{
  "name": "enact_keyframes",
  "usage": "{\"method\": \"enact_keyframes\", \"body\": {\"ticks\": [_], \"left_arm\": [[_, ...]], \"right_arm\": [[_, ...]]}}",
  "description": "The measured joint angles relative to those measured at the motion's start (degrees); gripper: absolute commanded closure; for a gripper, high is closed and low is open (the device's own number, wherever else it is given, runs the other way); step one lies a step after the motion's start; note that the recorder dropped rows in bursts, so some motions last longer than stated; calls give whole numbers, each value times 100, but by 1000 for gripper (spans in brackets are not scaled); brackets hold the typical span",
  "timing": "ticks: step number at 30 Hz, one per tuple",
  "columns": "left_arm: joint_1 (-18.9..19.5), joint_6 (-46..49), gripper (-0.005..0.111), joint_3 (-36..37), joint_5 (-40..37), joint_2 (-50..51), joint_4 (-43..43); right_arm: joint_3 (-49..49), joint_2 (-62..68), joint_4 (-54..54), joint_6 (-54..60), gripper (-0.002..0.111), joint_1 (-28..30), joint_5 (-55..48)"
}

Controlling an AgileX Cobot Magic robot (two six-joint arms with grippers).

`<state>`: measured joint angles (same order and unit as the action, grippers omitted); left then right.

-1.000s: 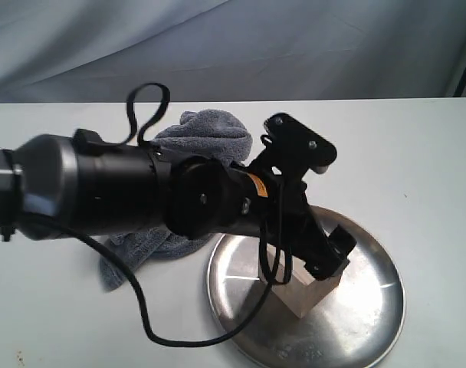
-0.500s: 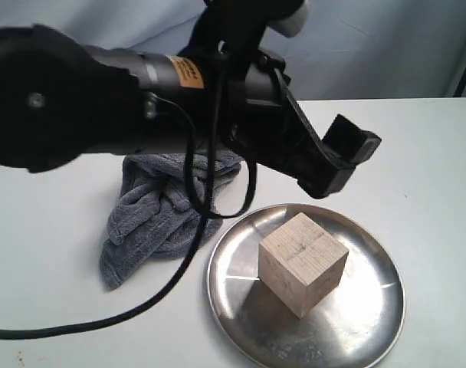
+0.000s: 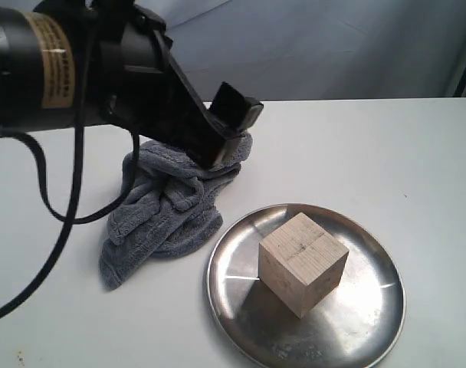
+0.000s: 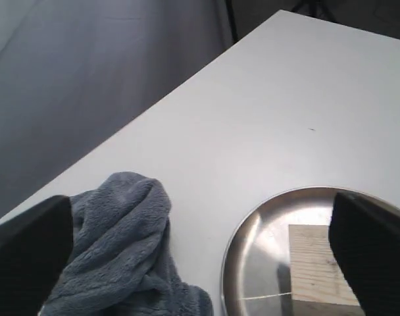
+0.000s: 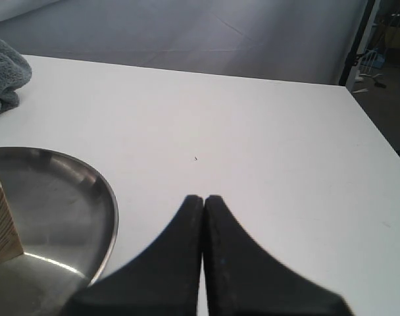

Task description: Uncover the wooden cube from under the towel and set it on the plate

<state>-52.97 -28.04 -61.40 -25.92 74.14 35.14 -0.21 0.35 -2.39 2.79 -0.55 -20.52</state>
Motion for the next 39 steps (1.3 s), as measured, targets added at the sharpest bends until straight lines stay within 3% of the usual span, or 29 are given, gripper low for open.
{"method": "enact_keyframes", "body": {"ticks": [3,11,14,17,22,23,32,39], "left_arm": [[0,-982,3,461,0,-398,1058],[0,-2537,3,1357,11,-1292,2446],[0,-3178,11,1676,22,-1594,2846],[0,-3718,33,1990,22,-1864,3154],[0,-4269,101,2481,33,-2200,3518],[0,-4287,106,2558,33,-2255,3560],[0,-4536,107,3053,33,-2650,3668],[0,-4594,107,3062,33,-2709,3216]], "right_arm": [[0,0,0,0,108,0,0],[0,0,0,0,108,0,0],[0,0,0,0,108,0,0],[0,0,0,0,108,0,0],[0,0,0,0,108,0,0],[0,0,0,0,108,0,0],[0,0,0,0,108,0,0],[0,0,0,0,108,0,0]]}}
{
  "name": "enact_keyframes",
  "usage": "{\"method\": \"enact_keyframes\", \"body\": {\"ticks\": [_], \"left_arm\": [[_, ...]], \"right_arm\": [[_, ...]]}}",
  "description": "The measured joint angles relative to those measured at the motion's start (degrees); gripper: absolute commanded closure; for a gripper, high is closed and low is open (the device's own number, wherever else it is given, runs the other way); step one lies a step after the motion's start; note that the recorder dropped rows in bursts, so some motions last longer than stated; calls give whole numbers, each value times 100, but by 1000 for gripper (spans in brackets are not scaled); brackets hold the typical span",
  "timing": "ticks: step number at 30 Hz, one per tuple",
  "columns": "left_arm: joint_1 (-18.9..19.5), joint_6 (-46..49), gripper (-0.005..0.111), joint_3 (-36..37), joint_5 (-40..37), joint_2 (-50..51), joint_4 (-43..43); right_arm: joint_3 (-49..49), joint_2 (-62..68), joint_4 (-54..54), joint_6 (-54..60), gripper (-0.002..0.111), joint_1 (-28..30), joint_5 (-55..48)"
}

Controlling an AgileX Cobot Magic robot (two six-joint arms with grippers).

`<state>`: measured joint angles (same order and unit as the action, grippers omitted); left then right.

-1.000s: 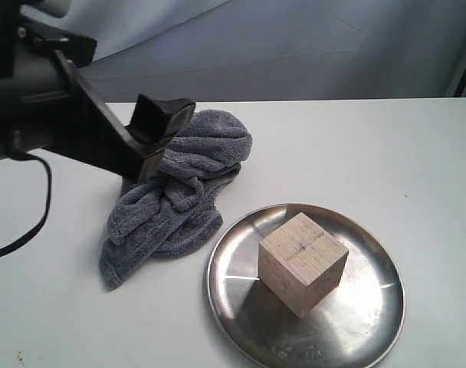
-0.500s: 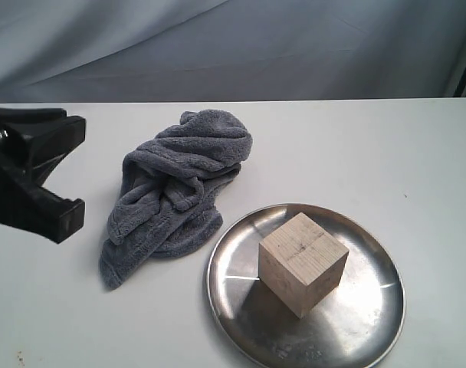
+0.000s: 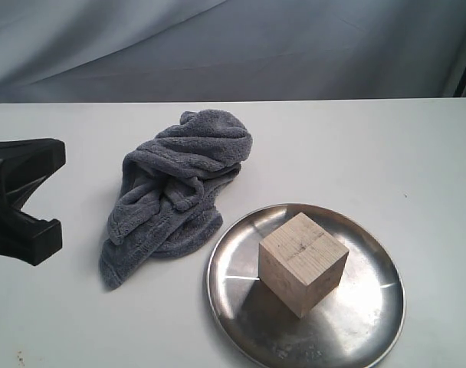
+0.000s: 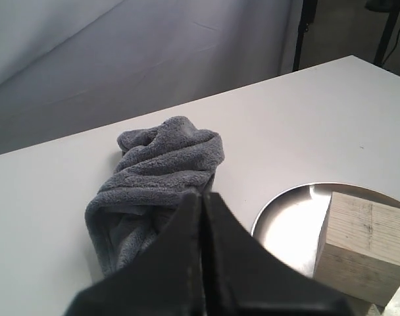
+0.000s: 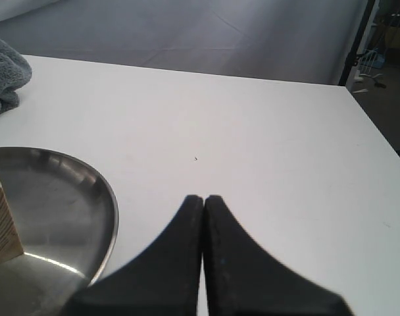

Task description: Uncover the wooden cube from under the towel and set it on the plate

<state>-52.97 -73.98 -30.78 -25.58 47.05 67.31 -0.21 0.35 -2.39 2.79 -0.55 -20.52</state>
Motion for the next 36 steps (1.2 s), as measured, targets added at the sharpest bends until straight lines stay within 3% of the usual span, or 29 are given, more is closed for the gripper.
{"method": "enact_keyframes", "body": {"ticks": [28,31,36], "left_arm": [[17,-36,107,0,11,-9,-39],[213,-36,107,0,166,-131,6],[1091,-36,107,0,806,-690,60]], "right_arm": [[0,0,0,0,108,0,0],[0,0,0,0,108,0,0],[0,0,0,0,108,0,0]]}}
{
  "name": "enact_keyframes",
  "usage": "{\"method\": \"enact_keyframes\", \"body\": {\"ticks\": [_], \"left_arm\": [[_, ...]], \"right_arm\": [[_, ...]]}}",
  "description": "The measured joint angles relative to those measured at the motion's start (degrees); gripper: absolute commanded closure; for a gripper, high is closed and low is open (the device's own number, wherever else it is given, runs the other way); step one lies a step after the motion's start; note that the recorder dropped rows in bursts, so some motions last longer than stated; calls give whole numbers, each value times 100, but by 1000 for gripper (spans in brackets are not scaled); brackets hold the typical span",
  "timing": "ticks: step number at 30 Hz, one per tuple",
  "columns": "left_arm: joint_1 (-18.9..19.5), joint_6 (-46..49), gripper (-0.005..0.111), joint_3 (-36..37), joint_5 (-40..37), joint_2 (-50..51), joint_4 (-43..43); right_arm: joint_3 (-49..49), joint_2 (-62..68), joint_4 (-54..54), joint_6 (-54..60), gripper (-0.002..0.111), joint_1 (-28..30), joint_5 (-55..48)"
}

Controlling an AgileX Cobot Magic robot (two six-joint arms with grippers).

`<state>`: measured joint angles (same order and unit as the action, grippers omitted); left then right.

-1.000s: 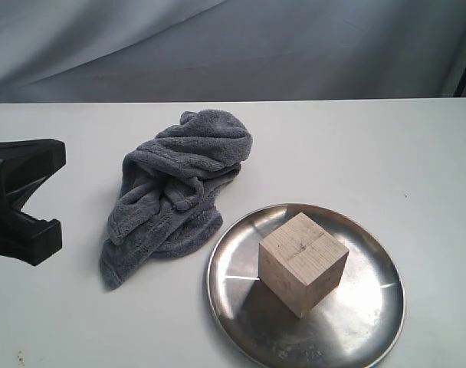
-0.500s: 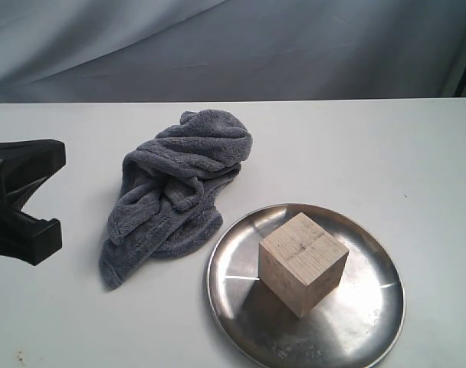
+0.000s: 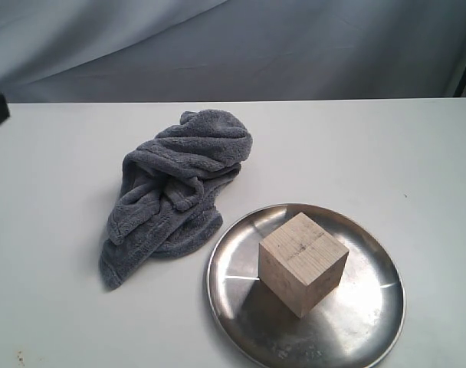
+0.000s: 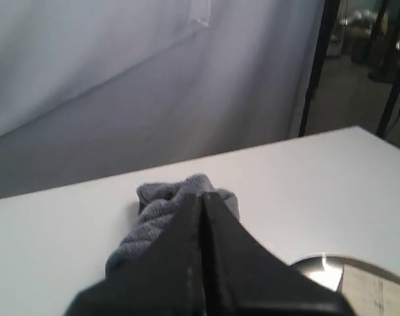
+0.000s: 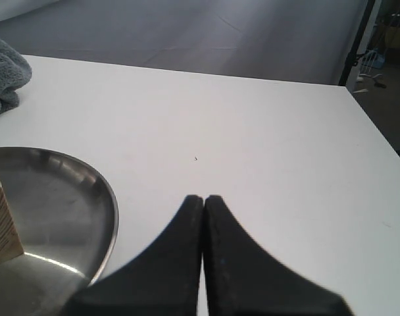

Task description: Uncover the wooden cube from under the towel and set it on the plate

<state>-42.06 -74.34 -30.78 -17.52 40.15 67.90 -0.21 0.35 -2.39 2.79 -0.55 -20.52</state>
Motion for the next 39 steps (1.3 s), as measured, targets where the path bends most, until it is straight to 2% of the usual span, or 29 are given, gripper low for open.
{"method": "enact_keyframes", "body": {"ticks": [4,5,6,7,8,9,11,14,16,20,29,39], "left_arm": [[857,0,107,127,767,-468,65],[1361,0,107,292,1147,-812,105],[1534,0,107,378,1278,-945,104],[1943,0,107,635,1518,-1313,104],[2134,0,107,744,1597,-1513,113],[2487,0,107,1055,1661,-1945,129],[2880,0,107,1419,1666,-2576,143],[3274,0,107,1896,1691,-3538,143],[3405,0,107,2145,1719,-3921,143],[3453,0,107,2428,1752,-3991,143],[3453,344,107,2450,1752,-3991,143],[3453,378,107,2488,1312,-3991,153]], "right_arm": [[0,0,0,0,108,0,0],[0,0,0,0,108,0,0],[0,0,0,0,108,0,0],[0,0,0,0,108,0,0],[0,0,0,0,108,0,0],[0,0,0,0,108,0,0],[0,0,0,0,108,0,0],[0,0,0,0,108,0,0],[0,0,0,0,108,0,0],[0,0,0,0,108,0,0],[0,0,0,0,108,0,0],[0,0,0,0,108,0,0]]}}
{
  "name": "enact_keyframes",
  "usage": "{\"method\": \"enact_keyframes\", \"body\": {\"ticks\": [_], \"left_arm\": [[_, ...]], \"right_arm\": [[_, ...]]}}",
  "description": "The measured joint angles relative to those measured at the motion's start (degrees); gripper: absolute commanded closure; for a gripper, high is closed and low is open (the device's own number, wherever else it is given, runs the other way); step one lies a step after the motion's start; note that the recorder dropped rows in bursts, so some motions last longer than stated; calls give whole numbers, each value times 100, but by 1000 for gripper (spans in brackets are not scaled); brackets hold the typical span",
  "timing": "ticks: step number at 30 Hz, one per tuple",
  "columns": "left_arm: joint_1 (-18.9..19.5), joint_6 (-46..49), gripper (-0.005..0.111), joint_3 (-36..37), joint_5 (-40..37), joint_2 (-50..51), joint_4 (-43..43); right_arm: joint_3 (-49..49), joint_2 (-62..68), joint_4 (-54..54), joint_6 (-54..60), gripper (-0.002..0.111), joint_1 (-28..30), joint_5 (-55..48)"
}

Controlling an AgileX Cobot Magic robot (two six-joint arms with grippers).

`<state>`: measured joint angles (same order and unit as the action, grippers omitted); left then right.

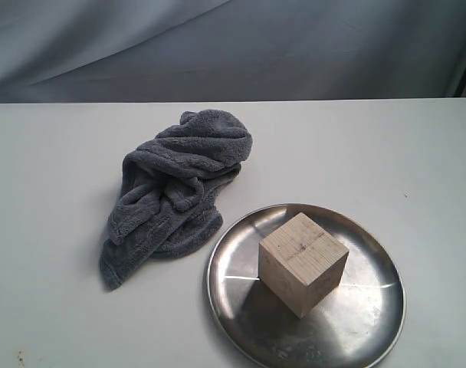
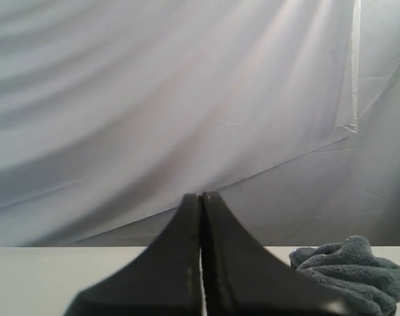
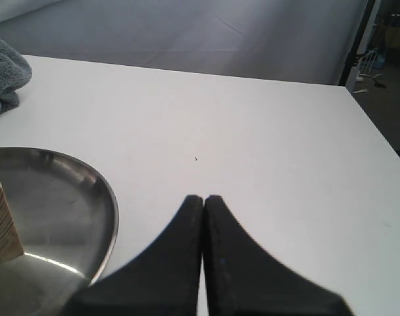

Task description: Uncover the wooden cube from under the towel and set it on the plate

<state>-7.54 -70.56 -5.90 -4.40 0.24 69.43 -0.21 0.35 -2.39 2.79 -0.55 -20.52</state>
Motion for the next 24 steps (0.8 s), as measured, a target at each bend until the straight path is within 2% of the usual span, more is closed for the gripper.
{"method": "enact_keyframes", "body": {"ticks": [5,8,10,11,12,13,15,18,24], "left_arm": [[0,105,107,262,-13,0,-249],[0,940,107,416,-25,0,-1142],[0,2039,107,490,-25,0,-2324],[0,3605,107,535,-50,0,-3742],[0,4239,107,547,-84,0,-4289],[0,5621,107,563,-164,0,-5442],[0,6840,107,563,-313,0,-6339],[0,7293,107,563,-699,0,-6700],[0,7354,107,563,-1118,0,-6751]], "right_arm": [[0,0,0,0,108,0,0],[0,0,0,0,108,0,0],[0,0,0,0,108,0,0],[0,0,0,0,108,0,0],[0,0,0,0,108,0,0],[0,0,0,0,108,0,0],[0,0,0,0,108,0,0],[0,0,0,0,108,0,0],[0,0,0,0,108,0,0]]}}
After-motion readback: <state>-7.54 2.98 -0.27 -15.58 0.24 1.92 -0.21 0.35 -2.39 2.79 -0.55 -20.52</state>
